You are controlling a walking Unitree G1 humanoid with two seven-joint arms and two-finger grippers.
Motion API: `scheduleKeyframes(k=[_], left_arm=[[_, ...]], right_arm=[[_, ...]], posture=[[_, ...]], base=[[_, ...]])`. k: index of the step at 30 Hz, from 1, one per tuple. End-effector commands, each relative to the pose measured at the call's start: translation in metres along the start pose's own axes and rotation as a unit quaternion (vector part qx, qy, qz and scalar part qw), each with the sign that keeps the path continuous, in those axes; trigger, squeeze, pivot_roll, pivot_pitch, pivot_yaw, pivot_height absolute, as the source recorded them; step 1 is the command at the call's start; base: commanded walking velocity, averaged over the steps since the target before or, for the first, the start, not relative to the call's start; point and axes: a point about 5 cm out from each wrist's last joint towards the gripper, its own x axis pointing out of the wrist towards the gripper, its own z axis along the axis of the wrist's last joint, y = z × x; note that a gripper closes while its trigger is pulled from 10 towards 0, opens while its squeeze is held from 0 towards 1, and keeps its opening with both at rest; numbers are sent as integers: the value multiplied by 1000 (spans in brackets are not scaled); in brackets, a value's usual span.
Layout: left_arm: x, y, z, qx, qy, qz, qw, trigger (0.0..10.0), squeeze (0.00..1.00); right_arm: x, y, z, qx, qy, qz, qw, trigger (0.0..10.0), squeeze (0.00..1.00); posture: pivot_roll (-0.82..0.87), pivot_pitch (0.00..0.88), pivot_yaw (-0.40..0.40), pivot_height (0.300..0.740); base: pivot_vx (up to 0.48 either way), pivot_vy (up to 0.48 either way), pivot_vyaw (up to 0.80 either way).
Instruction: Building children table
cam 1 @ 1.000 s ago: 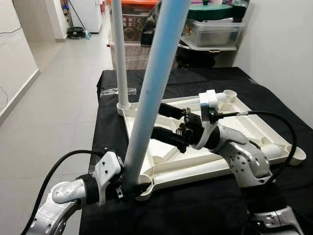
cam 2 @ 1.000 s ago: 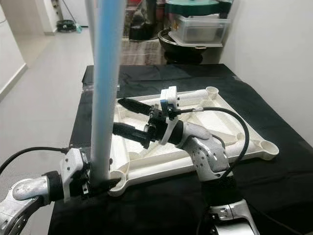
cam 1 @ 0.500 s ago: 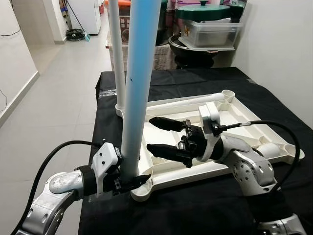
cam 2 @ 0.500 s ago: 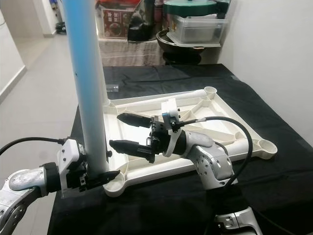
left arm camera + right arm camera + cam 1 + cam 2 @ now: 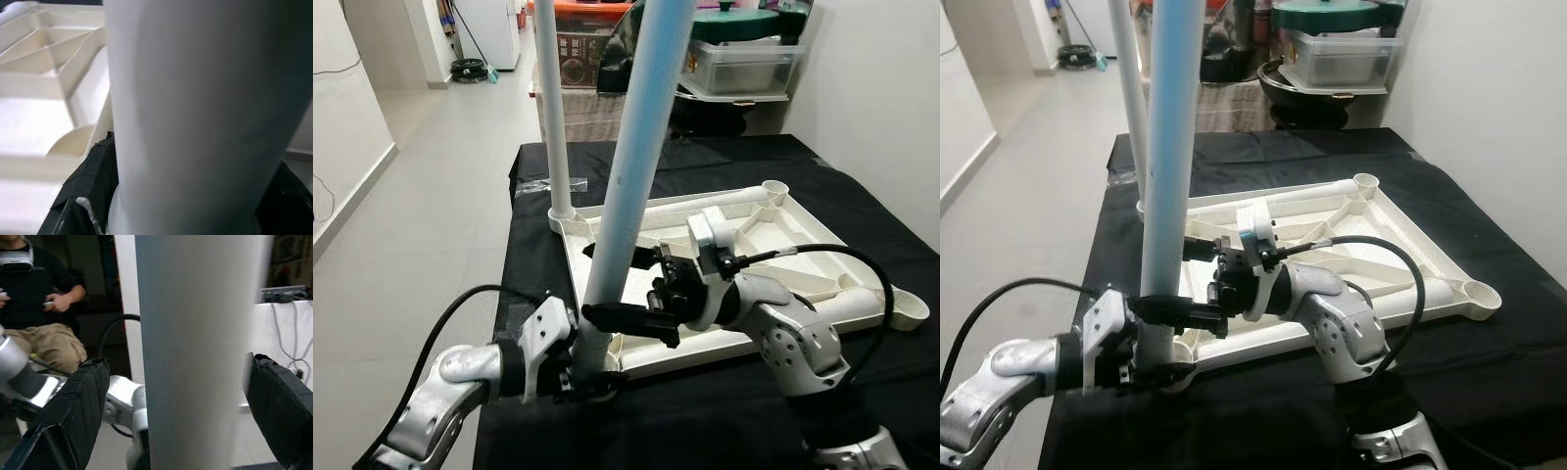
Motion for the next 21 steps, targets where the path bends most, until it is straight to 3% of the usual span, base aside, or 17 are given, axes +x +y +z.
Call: scheduleKeyframes(k=[1,7,8,10,13,14,21], left_arm=[[3,-2,-1,5,5,-14,1000,10000,0],[5,-1,2,12,3,-27,1000,10000,0],[6,-1,1,11,5,-31,999,10000,0],[6,-1,0,11,7,-31,999,10000,0],[6,-1,-1,10,8,-32,999,10000,0],[6,-1,-1,11,10,-34,999,10000,0],[8,1,1,17,11,-40,999,10000,0]], right_arm=[[3,3,2,-1,-3,12,1000,10000,0],[3,3,-7,7,17,-4,1000,9922,0],[3,2,-11,7,27,-15,1000,7765,0],[3,1,-12,8,26,-16,999,7176,0],[3,1,-12,9,24,-16,1000,7176,0],[5,2,-12,14,21,-15,1000,0,0],[8,3,-13,28,9,-23,999,0,0]], posture=[[44,0,-34,740],[41,0,-30,740],[40,0,-28,740],[40,0,-28,740],[40,0,-28,740],[38,0,-27,740],[37,0,-21,740]], base=[[0,0,0],[0,0,0],[0,0,0],[0,0,0],[0,0,0],[0,0,0],[0,0,0]])
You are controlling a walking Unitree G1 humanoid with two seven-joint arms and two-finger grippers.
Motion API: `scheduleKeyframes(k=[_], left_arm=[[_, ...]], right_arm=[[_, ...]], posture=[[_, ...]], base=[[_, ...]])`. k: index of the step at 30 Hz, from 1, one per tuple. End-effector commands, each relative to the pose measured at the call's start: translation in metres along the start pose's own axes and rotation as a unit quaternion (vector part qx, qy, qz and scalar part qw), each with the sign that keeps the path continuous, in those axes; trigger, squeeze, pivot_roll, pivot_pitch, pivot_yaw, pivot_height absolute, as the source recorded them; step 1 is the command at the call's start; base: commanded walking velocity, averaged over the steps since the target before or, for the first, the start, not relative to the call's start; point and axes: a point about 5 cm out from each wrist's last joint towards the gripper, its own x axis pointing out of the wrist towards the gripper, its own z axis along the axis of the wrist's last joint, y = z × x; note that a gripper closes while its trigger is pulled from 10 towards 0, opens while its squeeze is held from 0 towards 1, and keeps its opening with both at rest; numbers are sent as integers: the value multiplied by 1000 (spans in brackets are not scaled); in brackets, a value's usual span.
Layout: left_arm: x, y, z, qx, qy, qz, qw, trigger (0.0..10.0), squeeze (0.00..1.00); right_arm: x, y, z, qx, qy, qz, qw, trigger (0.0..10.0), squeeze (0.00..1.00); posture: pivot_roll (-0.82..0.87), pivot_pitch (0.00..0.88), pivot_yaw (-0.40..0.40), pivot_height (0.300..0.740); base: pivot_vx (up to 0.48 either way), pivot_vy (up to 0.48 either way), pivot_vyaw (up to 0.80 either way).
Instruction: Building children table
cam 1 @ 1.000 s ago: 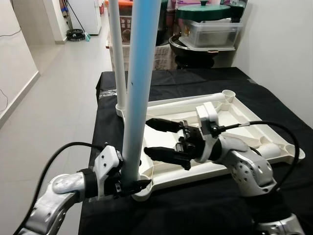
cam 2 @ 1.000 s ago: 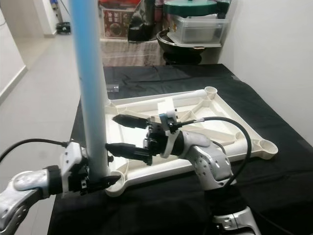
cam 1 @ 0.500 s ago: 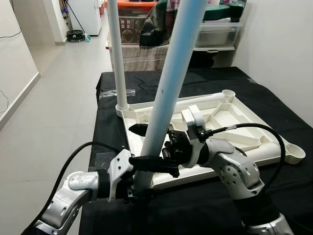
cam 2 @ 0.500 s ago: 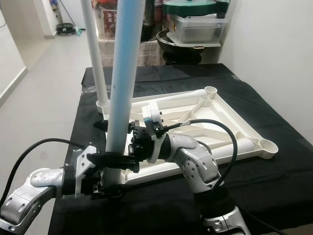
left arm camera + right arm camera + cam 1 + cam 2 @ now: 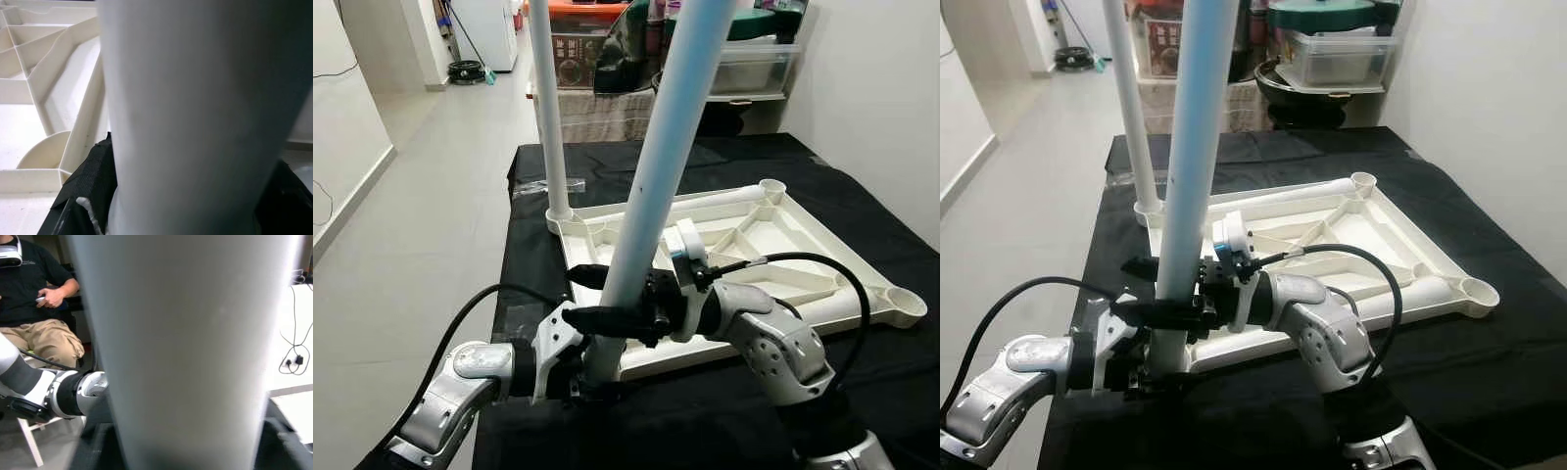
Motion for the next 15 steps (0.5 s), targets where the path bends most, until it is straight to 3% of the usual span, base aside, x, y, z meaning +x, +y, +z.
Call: scheduleKeyframes(k=[1,9,10,12,13,15], left_arm=[[2,1,3,13,2,-7,1000,10000,0],[2,5,5,24,2,-8,1000,10000,0],[1,6,6,30,-1,-6,1000,10000,306],[1,6,6,30,-1,-6,1000,10000,306],[-2,9,8,31,-12,2,999,10000,1000],[-6,13,12,33,-20,18,999,10000,1000]], right_arm=[[1,2,-1,11,-8,0,1000,0,0],[1,1,0,14,-18,-9,1000,0,0],[1,0,0,13,-18,-12,1000,0,0],[1,0,0,13,-18,-12,1000,0,0],[-1,-2,1,10,-19,-18,1000,0,0],[-3,-6,4,4,-22,-30,999,0,0]], posture=[[37,0,-21,740],[37,0,-20,740],[38,0,-21,740],[38,0,-21,740],[39,0,-21,740],[42,0,-23,740]], base=[[0,0,0],[0,0,0],[0,0,0],[0,0,0],[0,0,0],[0,0,0]])
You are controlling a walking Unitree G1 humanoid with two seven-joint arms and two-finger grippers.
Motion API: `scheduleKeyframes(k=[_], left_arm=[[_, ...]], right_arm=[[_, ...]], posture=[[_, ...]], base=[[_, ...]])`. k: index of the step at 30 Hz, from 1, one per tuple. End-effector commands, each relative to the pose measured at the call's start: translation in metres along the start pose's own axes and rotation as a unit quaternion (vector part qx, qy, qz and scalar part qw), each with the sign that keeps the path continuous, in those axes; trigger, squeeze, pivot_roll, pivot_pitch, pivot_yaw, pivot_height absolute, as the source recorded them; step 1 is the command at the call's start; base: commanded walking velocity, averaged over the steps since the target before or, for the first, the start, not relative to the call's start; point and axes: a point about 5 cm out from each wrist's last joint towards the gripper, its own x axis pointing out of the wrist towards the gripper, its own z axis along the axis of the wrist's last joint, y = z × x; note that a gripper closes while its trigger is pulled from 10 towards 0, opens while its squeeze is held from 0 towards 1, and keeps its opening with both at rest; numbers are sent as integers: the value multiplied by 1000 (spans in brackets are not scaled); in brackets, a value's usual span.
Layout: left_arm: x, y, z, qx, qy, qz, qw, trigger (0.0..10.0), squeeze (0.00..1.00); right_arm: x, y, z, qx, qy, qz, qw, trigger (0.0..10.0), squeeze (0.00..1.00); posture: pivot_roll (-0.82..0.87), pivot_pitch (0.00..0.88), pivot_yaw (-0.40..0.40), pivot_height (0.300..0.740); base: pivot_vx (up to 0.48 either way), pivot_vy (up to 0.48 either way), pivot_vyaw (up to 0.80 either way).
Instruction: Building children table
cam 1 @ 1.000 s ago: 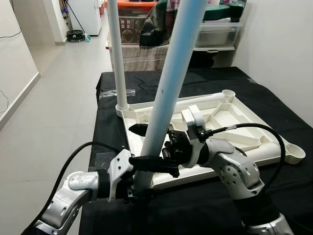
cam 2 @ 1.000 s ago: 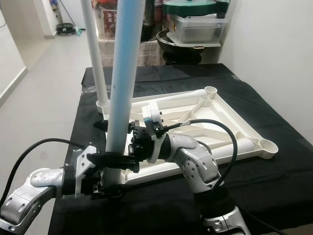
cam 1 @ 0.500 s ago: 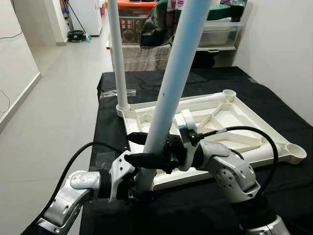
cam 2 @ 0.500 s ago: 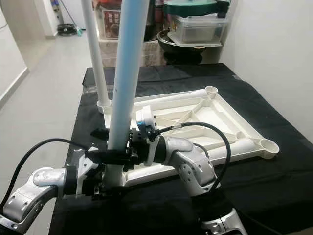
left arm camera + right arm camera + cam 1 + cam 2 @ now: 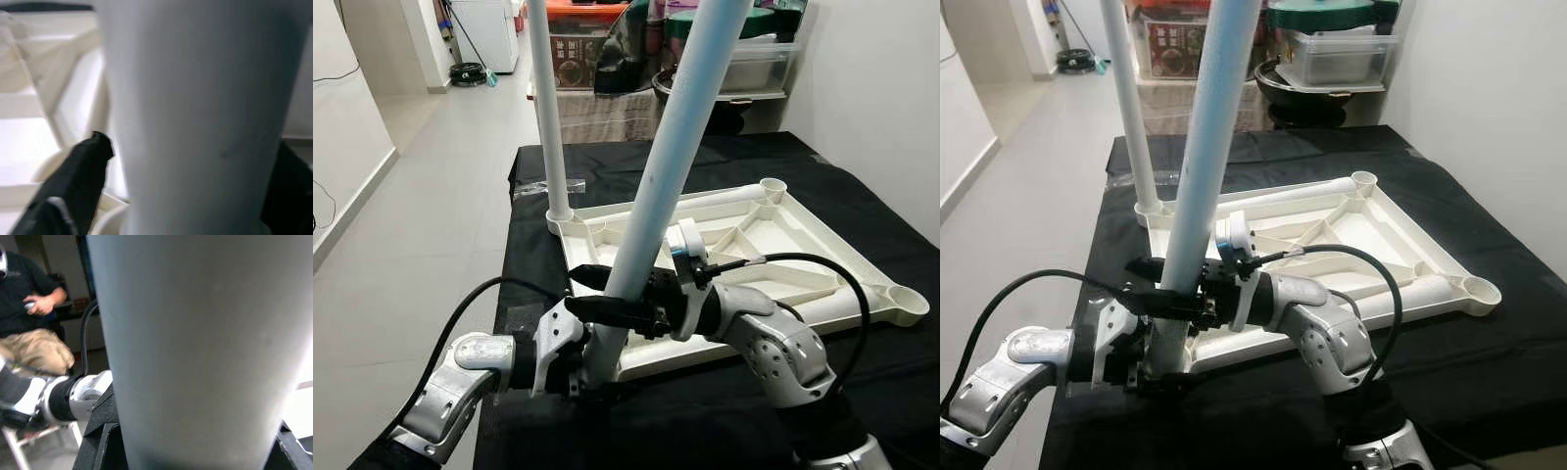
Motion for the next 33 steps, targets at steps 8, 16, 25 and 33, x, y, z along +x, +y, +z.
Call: scheduleKeyframes(k=[8,16,25,33], left_arm=[[-25,10,23,6,-53,72,996,10000,1000],[-61,8,31,-8,-83,217,973,10000,1000],[-102,5,-8,-64,-51,501,862,10000,0],[-89,0,-12,-111,-74,519,844,10000,0]], right_arm=[[-10,-21,17,-34,-20,-70,997,0,0],[-39,-54,31,-78,-22,-223,972,0,0],[-40,-50,25,-84,-9,-256,963,0,0],[-27,-51,21,-58,-52,-297,952,0,0]], posture=[[54,0,-31,740],[68,0,-43,740],[97,0,-68,740],[95,0,-68,740]], base=[[0,0,0],[0,0,0],[0,0,0],[0,45,0]])
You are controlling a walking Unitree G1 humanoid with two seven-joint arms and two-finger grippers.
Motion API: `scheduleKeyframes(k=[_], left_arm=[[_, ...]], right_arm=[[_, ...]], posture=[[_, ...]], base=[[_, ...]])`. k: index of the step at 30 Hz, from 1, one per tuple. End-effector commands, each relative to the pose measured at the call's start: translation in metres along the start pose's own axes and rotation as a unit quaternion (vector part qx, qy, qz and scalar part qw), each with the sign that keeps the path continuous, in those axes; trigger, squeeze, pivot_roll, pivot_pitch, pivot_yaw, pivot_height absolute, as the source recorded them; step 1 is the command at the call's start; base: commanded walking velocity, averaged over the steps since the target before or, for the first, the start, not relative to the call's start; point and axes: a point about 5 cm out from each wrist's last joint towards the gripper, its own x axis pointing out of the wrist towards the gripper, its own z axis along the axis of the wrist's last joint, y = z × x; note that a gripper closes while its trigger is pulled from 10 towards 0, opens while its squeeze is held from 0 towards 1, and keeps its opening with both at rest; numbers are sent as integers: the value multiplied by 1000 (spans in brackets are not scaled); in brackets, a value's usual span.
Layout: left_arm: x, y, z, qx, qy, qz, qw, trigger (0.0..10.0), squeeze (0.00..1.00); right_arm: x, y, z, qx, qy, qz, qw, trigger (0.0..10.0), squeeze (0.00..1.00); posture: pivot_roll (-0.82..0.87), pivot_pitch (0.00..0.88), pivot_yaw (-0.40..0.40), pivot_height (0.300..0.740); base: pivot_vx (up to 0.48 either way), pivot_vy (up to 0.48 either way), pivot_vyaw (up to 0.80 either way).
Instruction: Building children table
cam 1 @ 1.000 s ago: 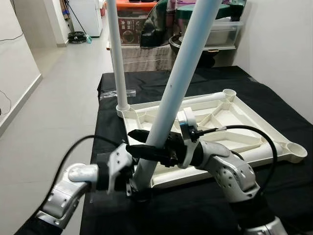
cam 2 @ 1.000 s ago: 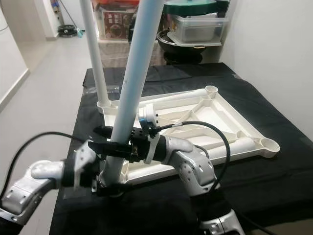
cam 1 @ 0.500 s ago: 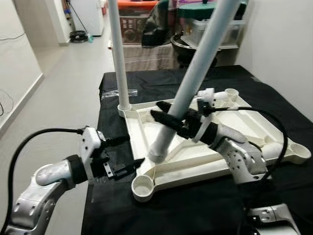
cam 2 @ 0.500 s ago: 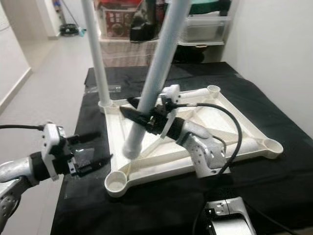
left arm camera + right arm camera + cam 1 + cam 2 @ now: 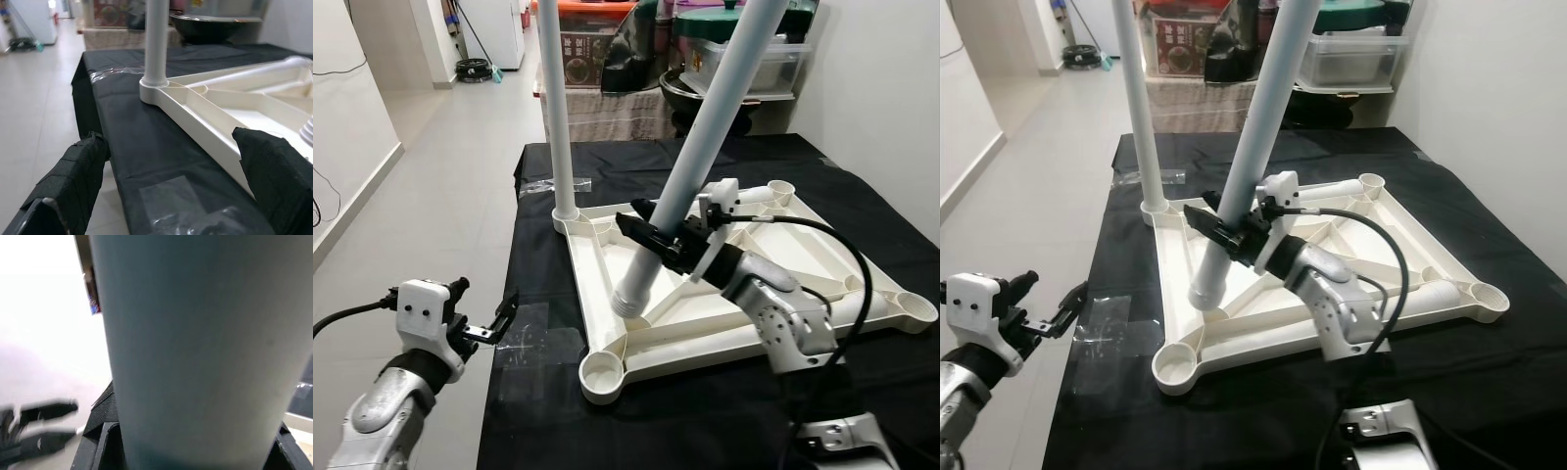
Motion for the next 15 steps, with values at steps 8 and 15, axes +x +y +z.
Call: scheduleKeyframes(k=[8,15], left_arm=[[4,-20,-2,-16,-5,-11,1000,10000,0],[4,-22,-2,-5,-5,-7,1000,10000,0]], right_arm=[[-1,1,1,26,-22,-51,998,6706,0],[-2,8,2,15,-27,-52,998,10000,0]], posture=[[89,0,-60,740],[83,0,-57,740]], base=[[0,476,-300],[0,64,-114]])
